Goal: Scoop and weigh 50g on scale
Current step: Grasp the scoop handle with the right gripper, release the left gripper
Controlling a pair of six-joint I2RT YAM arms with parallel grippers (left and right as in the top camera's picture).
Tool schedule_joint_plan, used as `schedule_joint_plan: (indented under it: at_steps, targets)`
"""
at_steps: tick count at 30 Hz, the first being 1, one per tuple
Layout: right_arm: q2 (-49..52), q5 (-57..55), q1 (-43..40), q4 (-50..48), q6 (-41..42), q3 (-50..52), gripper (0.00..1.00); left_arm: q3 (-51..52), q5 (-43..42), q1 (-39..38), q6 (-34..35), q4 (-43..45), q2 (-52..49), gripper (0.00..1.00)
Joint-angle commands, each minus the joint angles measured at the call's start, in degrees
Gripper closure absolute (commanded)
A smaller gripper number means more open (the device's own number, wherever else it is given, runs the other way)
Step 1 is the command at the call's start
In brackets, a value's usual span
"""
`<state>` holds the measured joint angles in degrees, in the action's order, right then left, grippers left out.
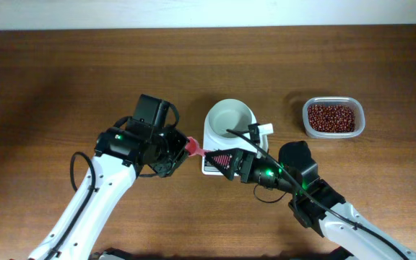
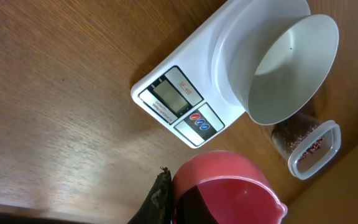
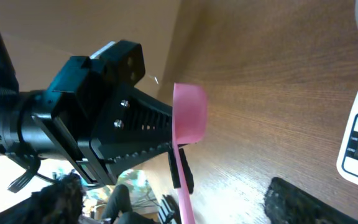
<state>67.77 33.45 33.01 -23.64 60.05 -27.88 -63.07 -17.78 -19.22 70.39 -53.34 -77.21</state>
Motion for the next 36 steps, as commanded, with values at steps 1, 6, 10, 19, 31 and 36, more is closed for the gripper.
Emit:
schedule_joint_plan:
  at_steps: [1, 6, 10, 19, 31, 36]
  targets:
    - [0.22, -0.72, 0.46, -1.16, 0.72, -0.85, 0.12, 0.15, -1.79, -1.25, 1.01, 0.13, 0.83, 1.00]
    - [0.22, -0.74, 0.46, -1.70, 3.89, -0.85, 0.22, 0.15, -1.99, -2.54, 1.01, 0.13, 0.83, 1.00]
    - [0.22, -0.66, 0.46, -1.73, 3.91, -0.85, 0.35, 0.15, -1.97, -2.54, 1.01, 0.11, 0.83, 1.00]
    - [0.22, -0.74, 0.46, -1.73, 5.22, -0.85, 0.45, 0.15, -2.01, -2.56, 1.03, 0.15, 0.83, 1.00]
    - [0.22, -0.55, 0.46, -1.73, 5.42, -0.85, 0.52, 0.15, -2.03, -2.56, 2.54, 0.28, 0.83, 1.00]
    - [0.22, -0.52, 0.46, -1.73, 5.42, -0.85, 0.54, 0.15, -1.97, -3.67, 4.02, 0.42, 0.83, 1.00]
